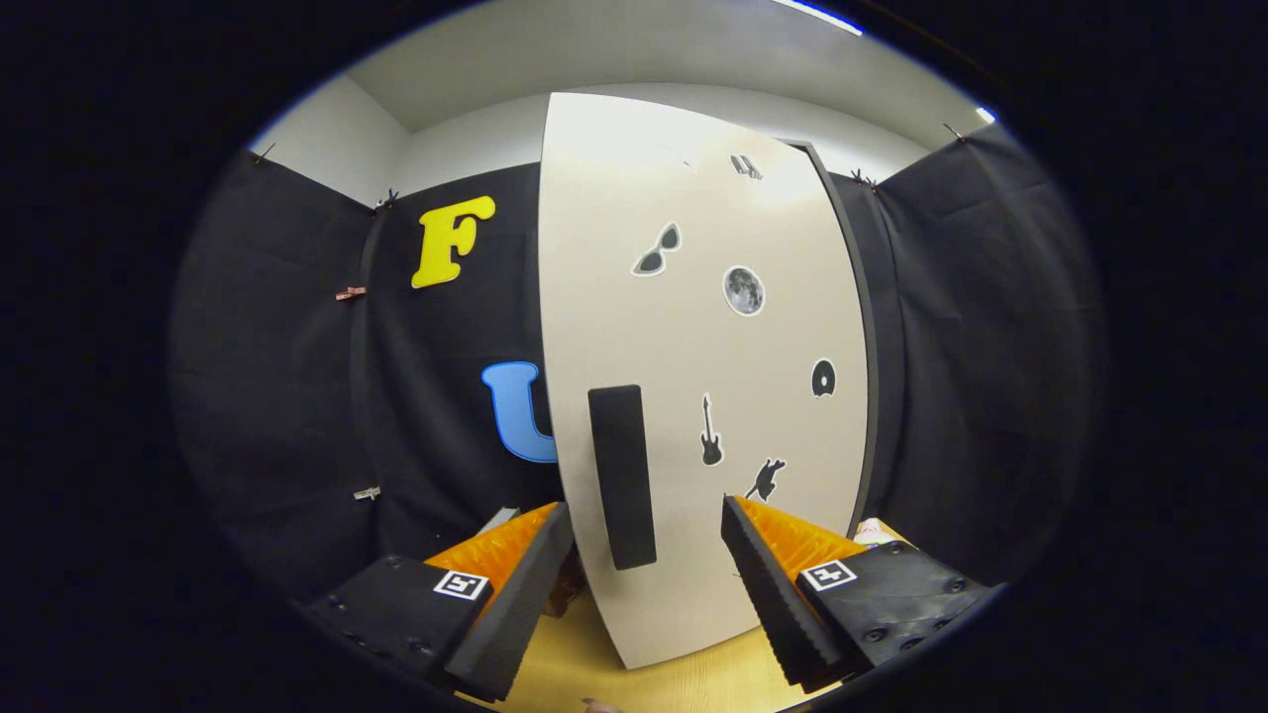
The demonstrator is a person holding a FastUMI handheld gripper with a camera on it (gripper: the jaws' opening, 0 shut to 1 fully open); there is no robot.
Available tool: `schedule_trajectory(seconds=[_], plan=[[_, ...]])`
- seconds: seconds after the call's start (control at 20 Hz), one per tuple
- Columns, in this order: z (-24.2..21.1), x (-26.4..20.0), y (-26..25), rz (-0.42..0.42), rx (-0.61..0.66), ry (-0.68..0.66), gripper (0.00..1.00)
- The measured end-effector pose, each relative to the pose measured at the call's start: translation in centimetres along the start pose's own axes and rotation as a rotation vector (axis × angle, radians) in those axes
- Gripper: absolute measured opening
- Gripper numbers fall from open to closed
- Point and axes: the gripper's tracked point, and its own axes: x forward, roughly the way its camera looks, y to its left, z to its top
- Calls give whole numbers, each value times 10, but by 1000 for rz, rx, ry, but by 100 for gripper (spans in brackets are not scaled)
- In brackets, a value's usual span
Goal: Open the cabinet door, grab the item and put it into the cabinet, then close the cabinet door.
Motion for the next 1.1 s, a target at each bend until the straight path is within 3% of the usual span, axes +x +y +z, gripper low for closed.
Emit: schedule_trajectory(seconds=[0.65,1.1], plan=[[18,-4,-11,67,-7,-42,98],[19,0,-13,63,-17,-43,98]])
